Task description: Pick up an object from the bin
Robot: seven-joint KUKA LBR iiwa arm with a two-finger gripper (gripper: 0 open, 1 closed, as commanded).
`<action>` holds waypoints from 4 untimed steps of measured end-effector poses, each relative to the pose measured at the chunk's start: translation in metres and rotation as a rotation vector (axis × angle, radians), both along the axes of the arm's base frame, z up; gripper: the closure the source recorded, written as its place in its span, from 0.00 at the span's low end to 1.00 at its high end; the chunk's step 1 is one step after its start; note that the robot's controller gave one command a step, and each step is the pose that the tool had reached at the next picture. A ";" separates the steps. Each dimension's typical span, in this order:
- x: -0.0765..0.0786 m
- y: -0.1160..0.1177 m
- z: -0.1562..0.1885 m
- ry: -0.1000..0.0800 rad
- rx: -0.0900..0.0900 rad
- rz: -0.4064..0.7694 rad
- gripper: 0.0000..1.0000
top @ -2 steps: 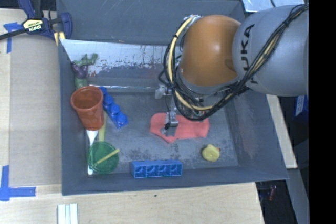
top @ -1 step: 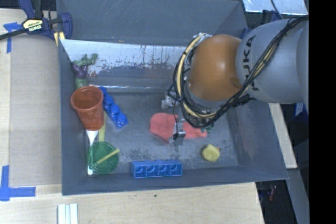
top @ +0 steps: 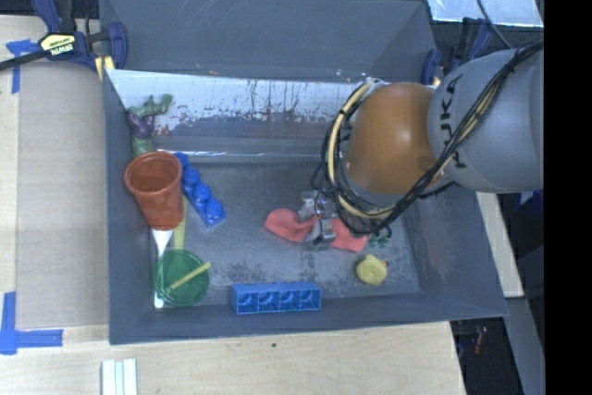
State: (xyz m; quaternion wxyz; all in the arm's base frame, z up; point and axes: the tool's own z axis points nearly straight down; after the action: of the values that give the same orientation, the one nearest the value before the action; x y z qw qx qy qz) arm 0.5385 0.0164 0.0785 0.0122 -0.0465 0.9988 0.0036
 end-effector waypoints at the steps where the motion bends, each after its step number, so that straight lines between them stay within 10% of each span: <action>1: 0.000 0.000 0.000 0.000 0.000 0.000 1.00; 3: 0.033 -0.028 0.054 -0.013 -0.007 0.198 1.00; 4: 0.016 -0.088 0.016 -0.004 -0.007 0.297 1.00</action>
Offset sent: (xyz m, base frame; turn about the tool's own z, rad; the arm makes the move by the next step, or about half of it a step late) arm 0.0333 -0.0231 0.1534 0.0146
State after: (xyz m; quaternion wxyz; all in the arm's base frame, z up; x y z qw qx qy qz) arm 0.5545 -0.0718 0.0945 0.0136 -0.1941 0.9809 0.0018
